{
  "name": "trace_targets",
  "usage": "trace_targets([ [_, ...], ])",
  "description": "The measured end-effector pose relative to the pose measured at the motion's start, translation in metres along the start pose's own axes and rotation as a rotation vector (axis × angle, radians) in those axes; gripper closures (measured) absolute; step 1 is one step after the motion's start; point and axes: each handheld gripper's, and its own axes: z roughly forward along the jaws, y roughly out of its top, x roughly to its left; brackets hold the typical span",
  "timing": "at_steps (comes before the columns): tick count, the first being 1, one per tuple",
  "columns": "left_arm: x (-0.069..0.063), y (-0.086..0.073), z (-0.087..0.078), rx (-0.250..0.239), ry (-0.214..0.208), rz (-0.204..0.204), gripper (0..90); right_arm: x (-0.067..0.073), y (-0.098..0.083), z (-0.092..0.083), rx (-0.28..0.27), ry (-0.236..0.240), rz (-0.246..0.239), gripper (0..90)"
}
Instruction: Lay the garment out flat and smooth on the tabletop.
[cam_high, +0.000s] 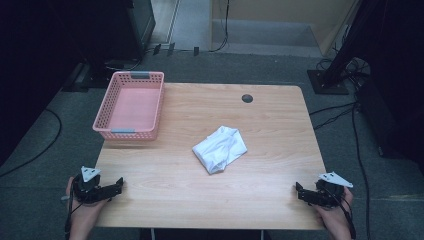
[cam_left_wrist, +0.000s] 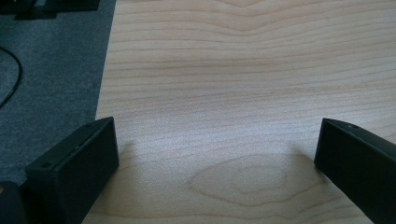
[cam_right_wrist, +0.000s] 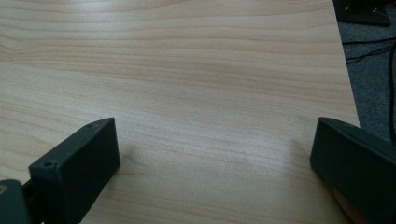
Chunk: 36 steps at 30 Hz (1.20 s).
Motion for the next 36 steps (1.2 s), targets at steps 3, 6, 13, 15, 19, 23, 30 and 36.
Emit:
trace_targets([
  [3, 0.0, 0.0, 0.0, 0.0, 0.0, 0.0, 0.0, 0.0, 0.0, -0.001, -0.006, 0.005, 0.02, 2.3],
  [6, 0.0, 0.0, 0.0, 0.001, 0.001, -0.001, 0.0, -0.001, 0.0, -0.003, -0.03, 0.01, 0.056, 6.1],
  [13, 0.0, 0.0, 0.0, 0.0, 0.001, -0.001, 0.0, 0.009, 0.014, -0.008, -0.079, 0.05, 0.062, 6.4],
  [15, 0.0, 0.0, 0.0, 0.001, 0.001, -0.001, 0.0, 0.014, 0.021, -0.009, -0.088, 0.07, 0.069, 6.4],
  [19, 0.0, 0.0, 0.0, 0.001, 0.001, -0.001, 0.0, 0.031, 0.035, -0.005, -0.077, 0.087, 0.056, 6.7],
  [23, 0.0, 0.0, 0.0, 0.001, 0.001, -0.001, 0.0, 0.045, 0.042, 0.0, -0.076, 0.11, 0.036, 7.1],
  [30, 0.0, 0.0, 0.0, 0.001, 0.001, -0.001, 0.0, 0.067, 0.055, 0.006, -0.1, 0.126, -0.003, 6.4],
  [36, 0.0, 0.0, 0.0, 0.001, 0.001, -0.001, 0.0, 0.084, 0.065, 0.012, -0.104, 0.168, -0.001, 6.1],
])
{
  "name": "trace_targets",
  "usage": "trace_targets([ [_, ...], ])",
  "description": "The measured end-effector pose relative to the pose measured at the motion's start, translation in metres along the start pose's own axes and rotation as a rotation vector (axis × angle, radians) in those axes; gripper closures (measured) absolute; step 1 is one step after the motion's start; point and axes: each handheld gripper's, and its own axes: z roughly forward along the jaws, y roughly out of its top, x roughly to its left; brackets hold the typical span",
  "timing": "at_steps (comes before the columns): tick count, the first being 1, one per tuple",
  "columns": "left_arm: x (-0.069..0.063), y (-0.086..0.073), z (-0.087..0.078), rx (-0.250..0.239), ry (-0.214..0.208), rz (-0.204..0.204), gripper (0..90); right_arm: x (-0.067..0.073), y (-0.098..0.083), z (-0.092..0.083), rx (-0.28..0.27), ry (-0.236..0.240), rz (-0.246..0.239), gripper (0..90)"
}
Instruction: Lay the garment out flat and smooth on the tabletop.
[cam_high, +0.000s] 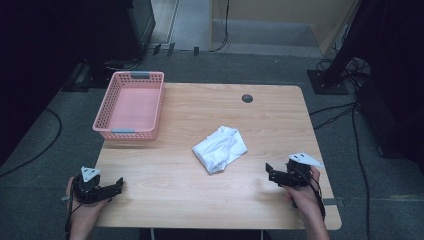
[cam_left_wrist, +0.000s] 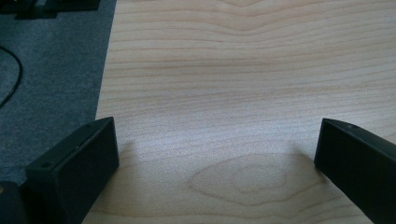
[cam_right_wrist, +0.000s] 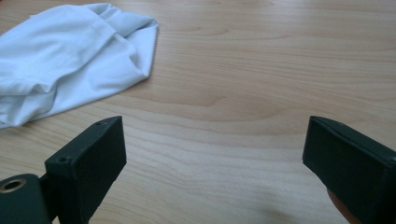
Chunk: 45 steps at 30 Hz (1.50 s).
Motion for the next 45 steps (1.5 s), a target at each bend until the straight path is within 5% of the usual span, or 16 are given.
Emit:
trace_targets([
  [6, 0.0, 0.0, 0.0, 0.0, 0.0, 0.0, 0.0, 0.018, 0.01, 0.008, -0.012, 0.037, -0.043, 6.0],
  [23, 0.0, 0.0, 0.0, 0.0, 0.0, 0.0, 0.0, 0.041, 0.027, 0.023, 0.016, 0.092, -0.066, 8.0],
  [40, -0.001, 0.0, 0.0, -0.001, 0.004, -0.009, 0.0, 0.046, 0.01, 0.048, 0.048, 0.089, -0.069, 8.0],
  [45, -0.01, 0.002, -0.001, -0.019, -0.029, -0.005, 0.0, 0.043, 0.003, 0.056, 0.031, 0.078, -0.069, 8.0],
])
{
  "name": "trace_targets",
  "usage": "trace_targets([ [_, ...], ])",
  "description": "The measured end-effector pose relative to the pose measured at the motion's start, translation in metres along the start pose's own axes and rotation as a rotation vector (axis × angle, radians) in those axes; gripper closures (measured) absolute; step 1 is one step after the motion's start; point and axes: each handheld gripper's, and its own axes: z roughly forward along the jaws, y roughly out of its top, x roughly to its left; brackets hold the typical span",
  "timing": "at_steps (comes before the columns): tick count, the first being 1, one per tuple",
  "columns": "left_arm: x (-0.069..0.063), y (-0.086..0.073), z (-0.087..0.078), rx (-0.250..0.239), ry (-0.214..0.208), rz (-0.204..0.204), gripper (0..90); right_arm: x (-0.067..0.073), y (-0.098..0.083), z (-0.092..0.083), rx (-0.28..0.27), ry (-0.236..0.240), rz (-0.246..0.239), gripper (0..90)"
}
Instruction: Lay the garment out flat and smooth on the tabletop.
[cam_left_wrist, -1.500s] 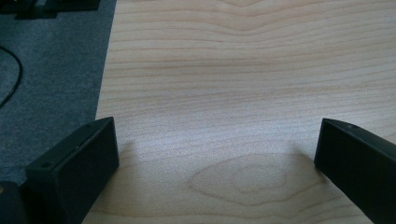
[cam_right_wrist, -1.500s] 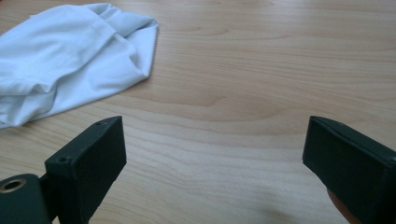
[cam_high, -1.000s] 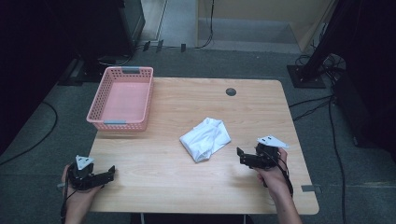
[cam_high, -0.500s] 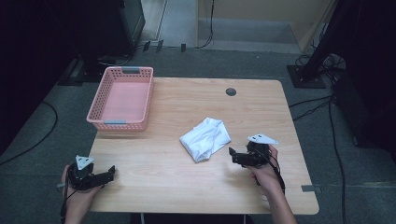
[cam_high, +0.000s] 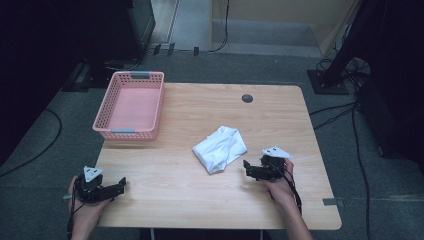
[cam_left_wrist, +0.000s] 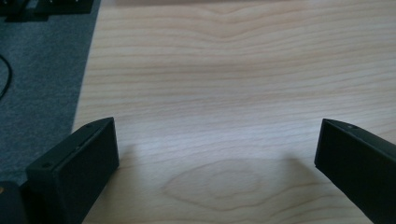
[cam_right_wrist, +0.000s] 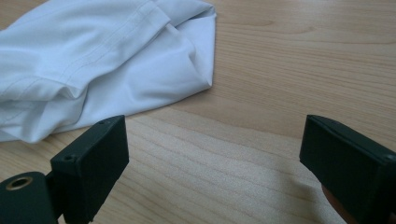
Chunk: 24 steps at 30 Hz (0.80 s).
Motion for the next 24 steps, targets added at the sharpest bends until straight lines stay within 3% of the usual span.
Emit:
trace_targets([
  [7, -0.02, 0.008, -0.008, -0.053, -0.062, -0.02, 1.0, 0.003, -0.007, 0.005, -0.01, -0.013, -0.008, 8.1],
  [10, -0.032, 0.014, -0.009, -0.063, -0.104, -0.023, 2.7, 0.005, -0.008, 0.005, -0.019, -0.002, -0.002, 8.2],
  [14, -0.053, 0.025, -0.007, -0.074, -0.156, -0.019, 2.7, 0.008, -0.009, 0.007, -0.003, -0.012, -0.031, 8.2],
  [19, -0.087, 0.04, -0.002, -0.082, -0.22, 0.027, 3.2, 0.004, -0.009, 0.005, -0.008, 0.002, 0.015, 8.3],
  [24, -0.125, 0.052, 0.006, -0.063, -0.274, 0.099, 3.9, 0.005, -0.01, 0.005, -0.003, 0.005, 0.009, 8.2],
])
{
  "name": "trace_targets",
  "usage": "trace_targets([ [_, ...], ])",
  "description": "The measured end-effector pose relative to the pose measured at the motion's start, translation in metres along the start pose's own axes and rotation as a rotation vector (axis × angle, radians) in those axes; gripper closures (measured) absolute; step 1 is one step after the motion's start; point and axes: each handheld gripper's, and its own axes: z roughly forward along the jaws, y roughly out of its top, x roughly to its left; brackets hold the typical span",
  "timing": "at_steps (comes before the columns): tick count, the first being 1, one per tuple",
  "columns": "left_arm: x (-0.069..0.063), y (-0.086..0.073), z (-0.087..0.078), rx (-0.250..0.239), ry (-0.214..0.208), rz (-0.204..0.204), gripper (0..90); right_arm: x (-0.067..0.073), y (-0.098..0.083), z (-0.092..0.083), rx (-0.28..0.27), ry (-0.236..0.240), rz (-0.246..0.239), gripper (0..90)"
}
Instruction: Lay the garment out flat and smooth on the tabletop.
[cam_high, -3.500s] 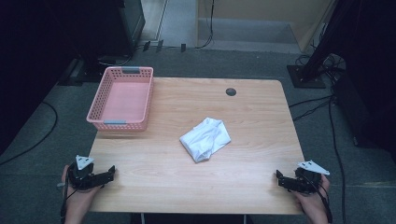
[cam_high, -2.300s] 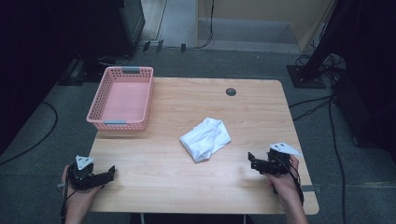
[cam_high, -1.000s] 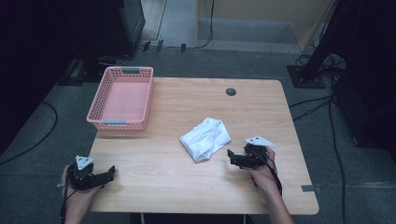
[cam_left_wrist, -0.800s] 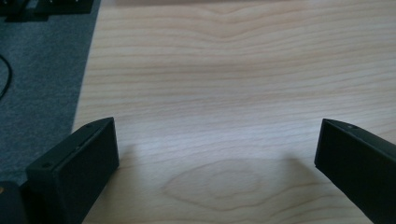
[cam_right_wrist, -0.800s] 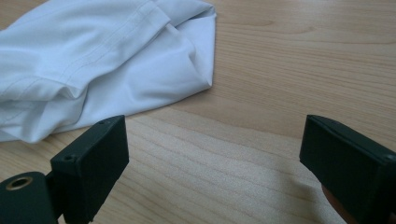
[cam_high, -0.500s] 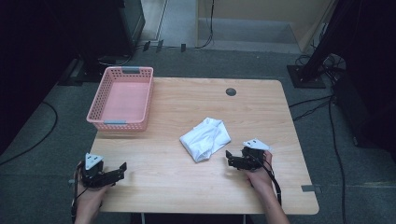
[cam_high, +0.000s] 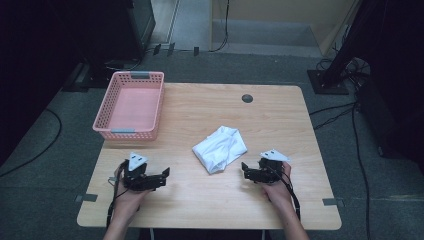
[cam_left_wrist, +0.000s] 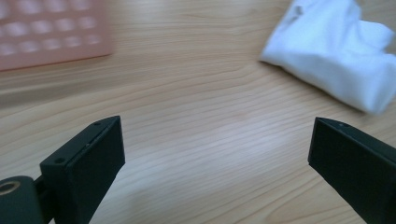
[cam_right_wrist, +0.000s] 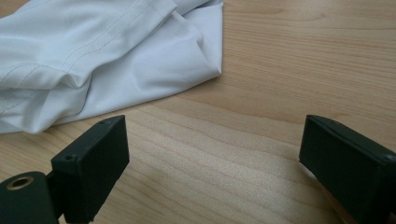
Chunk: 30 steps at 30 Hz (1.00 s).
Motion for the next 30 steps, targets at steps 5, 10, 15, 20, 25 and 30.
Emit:
trace_targets([
  [5, -0.027, 0.014, 0.016, 0.012, -0.037, 0.039, 3.9, 0.0, 0.0, 0.0, 0.002, 0.0, 0.004, 8.2],
  [10, -0.044, 0.024, 0.028, 0.004, -0.047, 0.048, 7.8, 0.001, -0.001, 0.0, 0.008, 0.005, -0.005, 8.3],
  [15, -0.062, 0.032, 0.042, -0.021, -0.055, 0.056, 34.1, 0.001, 0.0, 0.001, 0.015, 0.004, -0.006, 8.2],
  [20, -0.083, 0.036, 0.055, -0.005, -0.109, 0.107, 49.0, 0.001, 0.0, 0.001, 0.019, 0.003, -0.008, 8.2],
  [25, -0.093, 0.039, 0.075, 0.028, -0.042, 0.11, 54.3, 0.001, 0.0, 0.001, 0.019, 0.006, -0.005, 8.2],
  [30, -0.104, 0.038, 0.086, 0.058, -0.008, 0.181, 64.6, 0.003, -0.001, 0.001, 0.029, -0.011, -0.009, 15.3],
])
